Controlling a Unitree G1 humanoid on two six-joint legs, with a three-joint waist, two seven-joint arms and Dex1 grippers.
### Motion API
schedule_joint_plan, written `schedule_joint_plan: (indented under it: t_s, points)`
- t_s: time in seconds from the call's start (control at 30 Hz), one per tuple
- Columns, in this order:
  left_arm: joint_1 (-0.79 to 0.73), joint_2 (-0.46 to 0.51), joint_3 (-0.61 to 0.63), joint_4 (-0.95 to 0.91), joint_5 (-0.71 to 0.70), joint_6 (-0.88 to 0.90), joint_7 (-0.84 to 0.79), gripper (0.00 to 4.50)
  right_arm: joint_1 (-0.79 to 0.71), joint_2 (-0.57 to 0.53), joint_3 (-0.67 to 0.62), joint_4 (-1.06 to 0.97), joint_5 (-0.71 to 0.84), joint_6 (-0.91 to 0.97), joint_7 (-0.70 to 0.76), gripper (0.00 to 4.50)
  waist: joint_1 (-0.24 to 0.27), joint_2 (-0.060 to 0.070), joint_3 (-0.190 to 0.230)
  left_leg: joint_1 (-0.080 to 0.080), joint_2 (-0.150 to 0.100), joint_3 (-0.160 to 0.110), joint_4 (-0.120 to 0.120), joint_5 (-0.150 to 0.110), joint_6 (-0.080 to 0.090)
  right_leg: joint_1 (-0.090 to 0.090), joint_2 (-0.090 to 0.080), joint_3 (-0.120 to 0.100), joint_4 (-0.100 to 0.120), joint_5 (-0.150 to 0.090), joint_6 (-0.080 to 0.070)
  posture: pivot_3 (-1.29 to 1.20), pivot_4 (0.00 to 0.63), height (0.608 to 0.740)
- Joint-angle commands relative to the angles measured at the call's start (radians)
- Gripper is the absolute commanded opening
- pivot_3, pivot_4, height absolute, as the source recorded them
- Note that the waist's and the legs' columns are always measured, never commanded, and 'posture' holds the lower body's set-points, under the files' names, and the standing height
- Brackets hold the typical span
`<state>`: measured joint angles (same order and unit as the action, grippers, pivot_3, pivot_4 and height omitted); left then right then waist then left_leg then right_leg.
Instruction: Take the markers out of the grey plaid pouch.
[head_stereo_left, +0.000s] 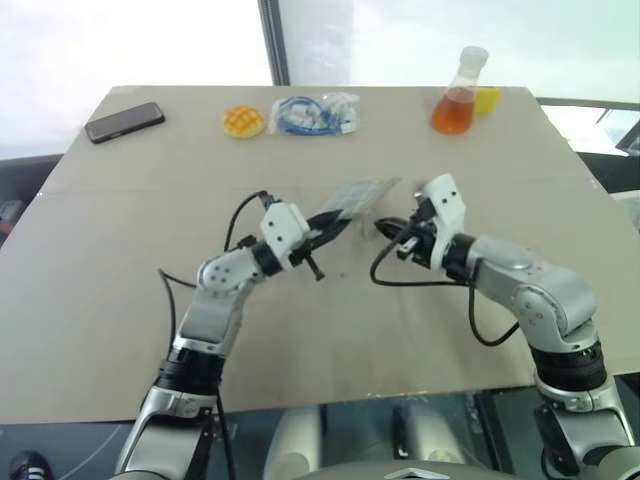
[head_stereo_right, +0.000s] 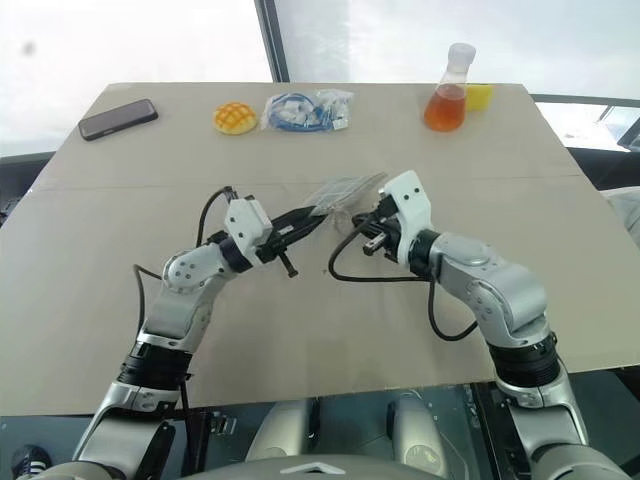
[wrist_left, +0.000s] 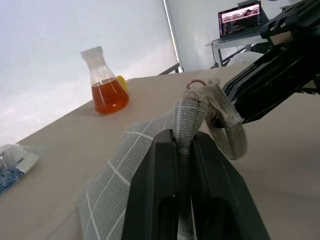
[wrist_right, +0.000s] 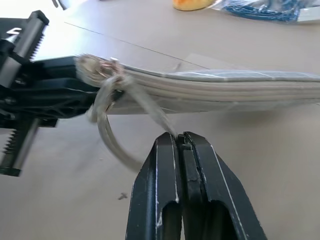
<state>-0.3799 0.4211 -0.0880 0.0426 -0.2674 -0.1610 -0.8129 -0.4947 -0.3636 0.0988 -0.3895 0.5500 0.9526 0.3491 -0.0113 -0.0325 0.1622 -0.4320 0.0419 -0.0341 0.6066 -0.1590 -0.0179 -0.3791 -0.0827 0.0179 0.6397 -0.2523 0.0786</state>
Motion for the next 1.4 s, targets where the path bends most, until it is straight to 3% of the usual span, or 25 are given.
schedule_joint_plan:
  t_s: [0.03,0.23,0.4,0.6,1.07,1.13,1.17,1.23,1.3,1.33,1.4]
  points:
    - [0.021,-0.018,0.042,-0.041,-0.069,-0.021,-0.022,0.36,-0.033,-0.060,-0.084,0.021,-0.069,-0.042,-0.034,0.08,0.002,0.000,0.000,0.000,0.000,0.000,0.000,0.000,0.000,0.000,0.000,0.000,0.000,0.000,0.000,0.00,0.150,0.740]
    - [0.090,-0.029,0.070,-0.075,-0.195,0.026,-0.102,0.36,-0.067,-0.144,-0.162,0.121,-0.189,-0.107,-0.089,0.08,-0.001,0.001,0.000,0.000,0.000,0.001,-0.002,0.000,0.000,-0.001,0.000,0.000,-0.001,0.000,0.000,0.00,0.150,0.740]
    - [0.094,-0.042,0.079,-0.081,-0.195,0.037,-0.088,0.36,-0.059,-0.141,-0.152,-0.027,-0.003,0.009,0.077,0.08,-0.003,0.001,0.001,0.000,0.000,0.001,-0.004,0.000,0.000,-0.001,0.000,0.001,-0.002,0.000,0.000,0.00,0.150,0.740]
    - [0.093,-0.044,0.083,-0.083,-0.190,0.041,-0.093,0.36,-0.014,-0.060,-0.038,-0.146,0.113,0.086,0.124,2.87,-0.001,0.001,0.001,0.000,0.000,0.000,-0.005,0.000,0.000,-0.001,0.000,0.000,-0.003,0.000,0.000,0.00,0.150,0.740]
    - [0.100,-0.029,0.089,-0.121,-0.197,0.066,-0.113,0.36,-0.079,0.118,0.070,0.081,-0.037,-0.093,0.089,2.87,-0.002,0.001,0.001,0.000,0.000,0.000,-0.005,0.000,0.000,-0.001,0.001,0.000,-0.004,0.000,0.000,0.00,0.150,0.740]
    - [0.103,-0.026,0.089,-0.124,-0.196,0.064,-0.119,0.36,-0.086,0.142,0.065,0.104,-0.046,-0.108,0.085,2.29,-0.001,0.001,0.001,0.000,0.000,0.000,-0.006,0.000,0.000,-0.001,0.001,0.000,-0.005,0.001,0.001,0.00,0.150,0.740]
    - [0.104,-0.026,0.089,-0.124,-0.196,0.063,-0.120,0.36,-0.086,0.148,0.062,0.110,-0.048,-0.111,0.086,1.72,0.000,0.001,0.001,0.000,0.000,0.000,-0.006,0.000,0.000,-0.001,0.001,0.000,-0.005,0.001,0.001,0.00,0.150,0.740]
    - [0.108,-0.022,0.096,-0.123,-0.198,0.063,-0.121,0.36,-0.086,0.145,0.045,0.113,-0.049,-0.112,0.084,1.44,0.000,0.001,0.001,0.000,0.000,0.000,-0.006,0.000,0.000,-0.001,0.001,0.000,-0.005,0.001,0.001,0.00,0.150,0.740]
    - [0.114,-0.017,0.106,-0.115,-0.203,0.058,-0.128,0.36,-0.078,0.105,0.023,0.106,-0.064,-0.113,0.088,0.32,-0.001,0.001,0.001,0.000,0.000,0.000,-0.007,0.000,0.000,-0.001,0.001,0.000,-0.006,0.001,0.001,0.00,0.150,0.740]
    - [0.116,-0.016,0.108,-0.112,-0.204,0.056,-0.131,0.36,-0.076,0.078,0.001,0.107,-0.074,-0.111,0.083,0.06,0.000,0.001,0.001,0.000,0.000,0.000,-0.007,0.000,0.000,-0.001,0.001,0.000,-0.006,0.001,0.001,0.00,0.150,0.740]
    - [0.122,-0.013,0.117,-0.110,-0.232,0.065,-0.152,0.36,-0.081,0.020,-0.045,0.124,-0.101,-0.111,0.066,0.06,0.001,0.001,0.001,0.000,0.000,0.000,-0.006,0.000,0.000,-0.001,0.000,0.000,-0.006,0.000,0.000,0.00,0.150,0.740]
